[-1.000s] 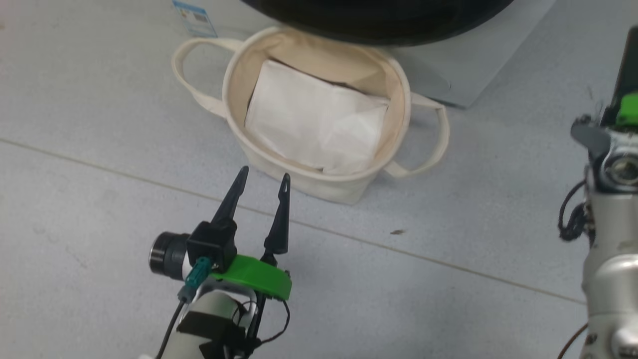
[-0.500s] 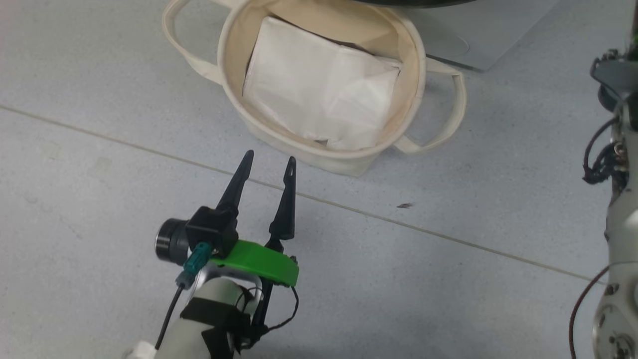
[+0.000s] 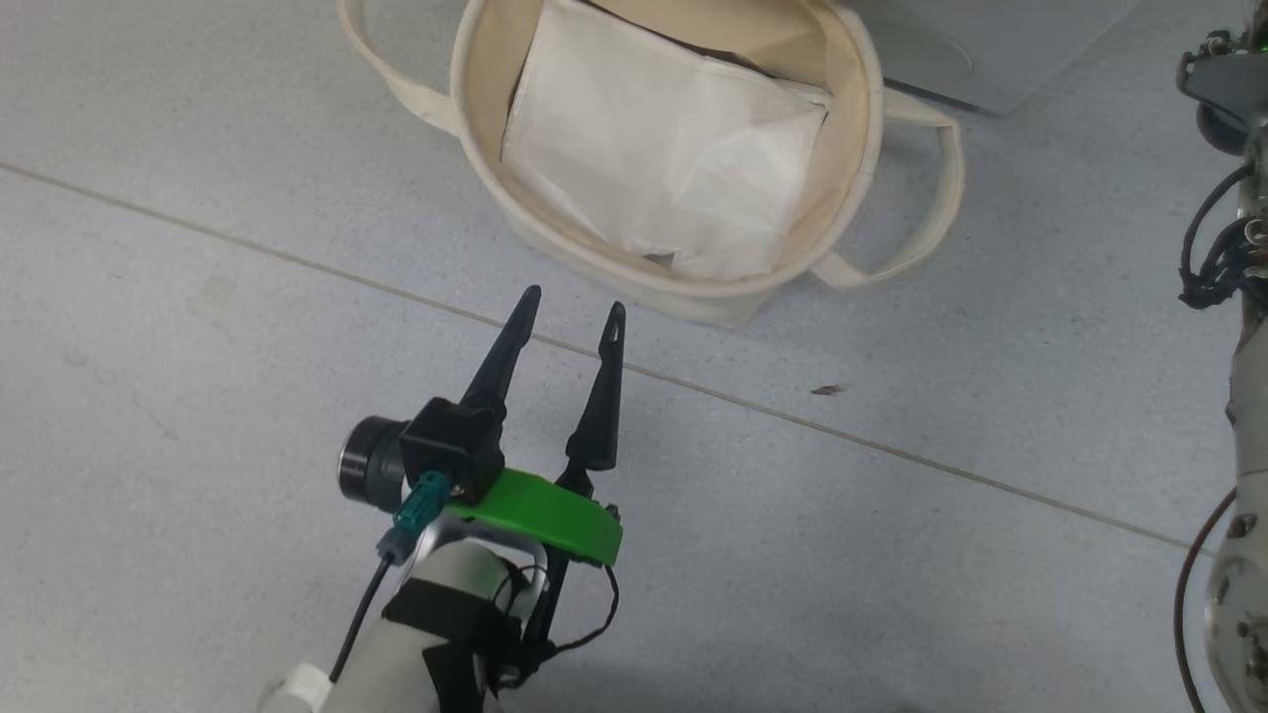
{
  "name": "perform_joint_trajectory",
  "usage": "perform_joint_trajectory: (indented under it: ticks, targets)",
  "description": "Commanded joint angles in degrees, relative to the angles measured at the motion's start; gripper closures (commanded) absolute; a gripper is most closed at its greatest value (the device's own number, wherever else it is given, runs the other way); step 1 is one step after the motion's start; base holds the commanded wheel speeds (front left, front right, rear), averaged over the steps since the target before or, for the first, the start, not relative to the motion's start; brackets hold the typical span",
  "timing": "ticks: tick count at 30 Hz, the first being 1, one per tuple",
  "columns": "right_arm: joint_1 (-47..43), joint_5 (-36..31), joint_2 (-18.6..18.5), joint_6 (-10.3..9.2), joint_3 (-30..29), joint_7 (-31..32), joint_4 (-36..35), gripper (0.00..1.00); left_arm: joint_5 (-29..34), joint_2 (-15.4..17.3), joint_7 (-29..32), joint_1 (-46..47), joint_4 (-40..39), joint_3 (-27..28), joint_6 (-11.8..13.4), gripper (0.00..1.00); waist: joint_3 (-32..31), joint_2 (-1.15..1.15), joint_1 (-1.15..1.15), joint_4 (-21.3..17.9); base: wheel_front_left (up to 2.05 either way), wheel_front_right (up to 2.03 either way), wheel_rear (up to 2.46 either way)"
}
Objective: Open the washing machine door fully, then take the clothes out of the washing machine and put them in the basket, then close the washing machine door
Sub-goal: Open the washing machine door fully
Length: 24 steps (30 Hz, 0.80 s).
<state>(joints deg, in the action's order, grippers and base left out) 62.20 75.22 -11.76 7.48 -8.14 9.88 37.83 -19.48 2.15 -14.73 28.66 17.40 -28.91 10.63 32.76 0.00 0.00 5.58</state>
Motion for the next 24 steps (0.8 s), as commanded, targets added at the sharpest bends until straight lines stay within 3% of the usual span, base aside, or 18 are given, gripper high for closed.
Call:
perform_joint_trajectory:
  ticks: [1, 24]
  targets:
    - [1.98, -0.21, -0.55, 0.01, 0.79, 0.68, -1.39, 1.0, -0.46, 0.73, -0.27, 0.68, -1.56, 0.72, 0.5, 0.0, 0.34, 0.0, 0.0, 0.38, 0.0, 0.0, 0.0]
    - [2.34, -0.98, 0.14, 0.01, 1.75, 4.12, -1.75, 1.0, -2.75, 0.73, -0.27, 0.89, -1.69, -2.08, 1.46, 0.0, 0.66, 0.0, 0.0, 2.43, 0.0, 0.0, 0.0]
